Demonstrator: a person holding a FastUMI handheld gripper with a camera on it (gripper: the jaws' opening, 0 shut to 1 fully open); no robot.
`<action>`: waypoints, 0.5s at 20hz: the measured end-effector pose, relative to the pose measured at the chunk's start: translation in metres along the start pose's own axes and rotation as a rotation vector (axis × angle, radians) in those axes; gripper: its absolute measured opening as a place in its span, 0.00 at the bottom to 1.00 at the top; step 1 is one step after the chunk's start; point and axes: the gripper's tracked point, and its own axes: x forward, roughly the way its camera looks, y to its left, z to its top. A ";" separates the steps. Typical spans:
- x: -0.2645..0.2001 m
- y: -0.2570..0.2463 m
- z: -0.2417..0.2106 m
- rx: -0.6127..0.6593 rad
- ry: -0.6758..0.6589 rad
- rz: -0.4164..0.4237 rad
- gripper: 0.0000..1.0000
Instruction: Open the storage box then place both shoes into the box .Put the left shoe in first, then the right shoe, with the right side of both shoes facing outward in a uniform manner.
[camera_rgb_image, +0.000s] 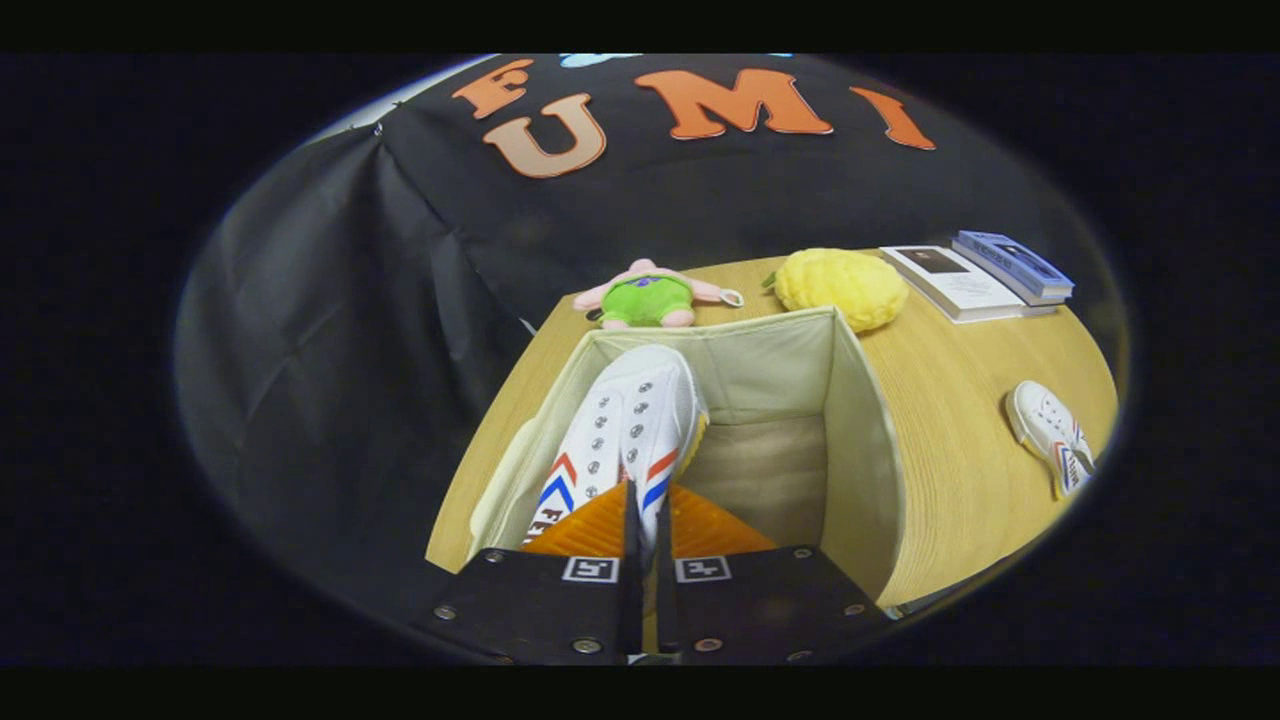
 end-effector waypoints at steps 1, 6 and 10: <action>-0.003 0.002 0.011 0.000 -0.034 0.010 0.19; -0.024 -0.012 0.051 -0.057 -0.145 -0.024 0.96; -0.040 -0.039 0.075 -0.051 -0.210 -0.052 0.98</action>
